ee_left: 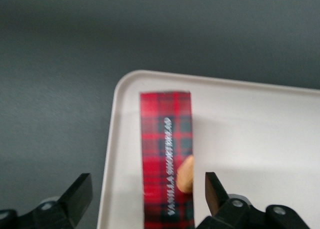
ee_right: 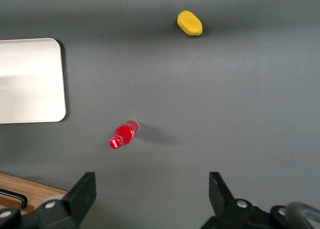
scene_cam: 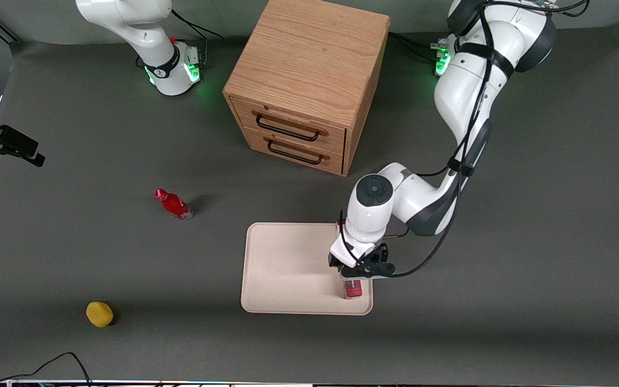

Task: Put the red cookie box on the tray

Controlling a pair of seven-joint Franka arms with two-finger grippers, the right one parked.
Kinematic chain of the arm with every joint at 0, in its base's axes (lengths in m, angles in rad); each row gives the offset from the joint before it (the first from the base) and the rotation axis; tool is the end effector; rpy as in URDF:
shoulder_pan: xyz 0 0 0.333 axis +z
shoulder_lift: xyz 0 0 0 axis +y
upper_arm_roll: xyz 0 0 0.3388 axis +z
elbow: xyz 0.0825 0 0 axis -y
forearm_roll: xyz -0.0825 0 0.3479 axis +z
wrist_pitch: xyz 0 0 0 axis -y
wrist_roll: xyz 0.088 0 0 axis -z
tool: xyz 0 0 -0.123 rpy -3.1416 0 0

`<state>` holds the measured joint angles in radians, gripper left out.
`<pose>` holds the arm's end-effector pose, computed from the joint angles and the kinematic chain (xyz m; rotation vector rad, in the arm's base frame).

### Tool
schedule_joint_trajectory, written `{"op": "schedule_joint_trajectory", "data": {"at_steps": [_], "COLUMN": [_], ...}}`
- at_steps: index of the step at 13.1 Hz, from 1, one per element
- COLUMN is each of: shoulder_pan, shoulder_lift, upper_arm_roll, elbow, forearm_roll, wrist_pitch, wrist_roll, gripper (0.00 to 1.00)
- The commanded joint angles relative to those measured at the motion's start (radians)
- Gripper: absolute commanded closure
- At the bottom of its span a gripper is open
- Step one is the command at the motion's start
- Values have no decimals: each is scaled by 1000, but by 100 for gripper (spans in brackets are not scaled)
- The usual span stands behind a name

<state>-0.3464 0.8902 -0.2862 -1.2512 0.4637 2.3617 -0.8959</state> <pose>0.6622 -0.3888 0.2795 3.0408 0.1592 0.4529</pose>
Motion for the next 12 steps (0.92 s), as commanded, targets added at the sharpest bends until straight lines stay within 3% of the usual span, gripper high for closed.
{"op": "schedule_joint_trajectory", "data": {"at_steps": [1, 4, 8, 12], "shoulder_pan": [12, 27, 90, 162], "shoulder_lift": [-57, -158, -299, -426], "upper_arm_roll": [-2, -11, -8, -8], "elbow": [4, -20, -24, -65], "forearm_roll": [6, -8, -192, -224], "wrist_pitch": [-115, -298, -513, -622], "wrist_roll": [32, 66, 254, 398], "gripper": [0, 0, 0, 0]}}
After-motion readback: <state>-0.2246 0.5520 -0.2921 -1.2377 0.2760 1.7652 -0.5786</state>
